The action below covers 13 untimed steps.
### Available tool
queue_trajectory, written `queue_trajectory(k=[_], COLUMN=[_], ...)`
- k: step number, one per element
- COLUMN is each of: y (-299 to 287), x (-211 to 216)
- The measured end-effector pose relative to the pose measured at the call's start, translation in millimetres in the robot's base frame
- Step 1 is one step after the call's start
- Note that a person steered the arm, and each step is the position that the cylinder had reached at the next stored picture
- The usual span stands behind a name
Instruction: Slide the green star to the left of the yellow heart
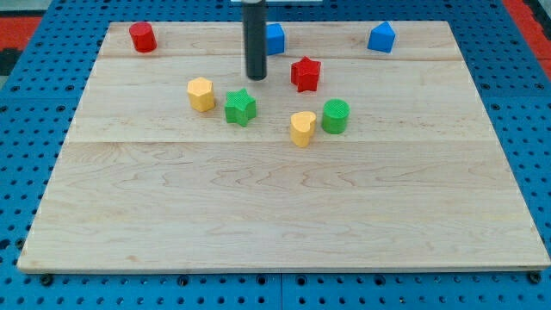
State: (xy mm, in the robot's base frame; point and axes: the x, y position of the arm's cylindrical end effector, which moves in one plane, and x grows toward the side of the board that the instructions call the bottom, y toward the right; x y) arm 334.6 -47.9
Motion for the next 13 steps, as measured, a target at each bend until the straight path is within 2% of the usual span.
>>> queue_trajectory(k=[3,4,5,9,11,12,13], y=[-156.8,-151.7,-105.5,-91.1,-30.5,-25.4,13.6], x=[49.2,41.7,31.6,15.8,-7.1,16.1,42.1])
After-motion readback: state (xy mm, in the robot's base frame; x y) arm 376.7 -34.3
